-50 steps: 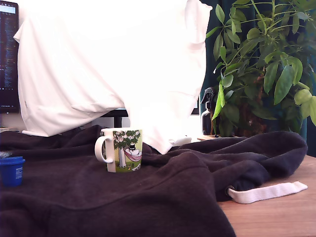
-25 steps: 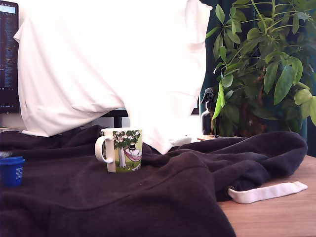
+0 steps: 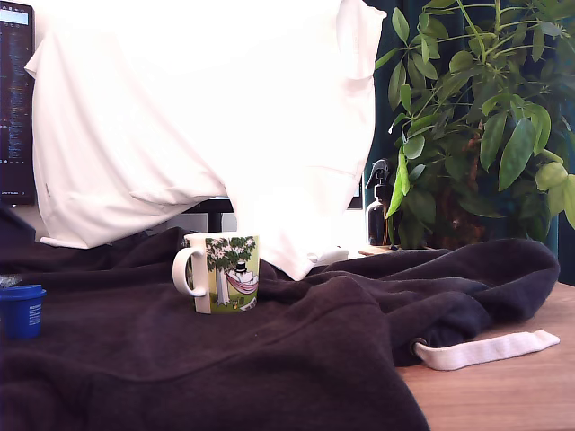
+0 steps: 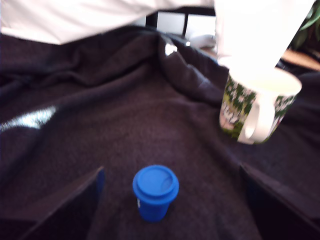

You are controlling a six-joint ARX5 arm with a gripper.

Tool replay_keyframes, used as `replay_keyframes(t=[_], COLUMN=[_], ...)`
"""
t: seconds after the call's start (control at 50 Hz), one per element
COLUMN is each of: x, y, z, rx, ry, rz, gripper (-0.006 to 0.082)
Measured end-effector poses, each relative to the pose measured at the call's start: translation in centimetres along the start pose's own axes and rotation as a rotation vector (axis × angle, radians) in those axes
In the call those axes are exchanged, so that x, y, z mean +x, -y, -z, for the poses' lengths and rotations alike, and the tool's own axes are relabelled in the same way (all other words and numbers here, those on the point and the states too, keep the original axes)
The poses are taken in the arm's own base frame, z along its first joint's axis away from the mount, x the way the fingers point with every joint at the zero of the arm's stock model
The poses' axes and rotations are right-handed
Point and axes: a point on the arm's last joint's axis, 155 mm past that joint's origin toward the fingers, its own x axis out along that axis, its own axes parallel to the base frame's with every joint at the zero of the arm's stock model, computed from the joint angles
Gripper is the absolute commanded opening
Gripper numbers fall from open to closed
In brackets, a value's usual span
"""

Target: Pick the blue coffee capsule and place it inside the green coffee cup

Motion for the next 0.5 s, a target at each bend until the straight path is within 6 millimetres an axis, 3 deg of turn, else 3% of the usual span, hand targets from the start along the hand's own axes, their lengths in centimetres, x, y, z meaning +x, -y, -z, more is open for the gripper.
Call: replay_keyframes(t=[0.2,0.38,0.5], x=[1.3,2.3,3.8], y=[-0.5,-1.0,-1.4], z=[1.8,4.8,5.2], rx=[0.018,0.003,-0.001], ry=[-0.040,-0.135,-0.160], rz=[-0.005,-0.016,-0.019], gripper=[0.0792,0.0792,0.0789])
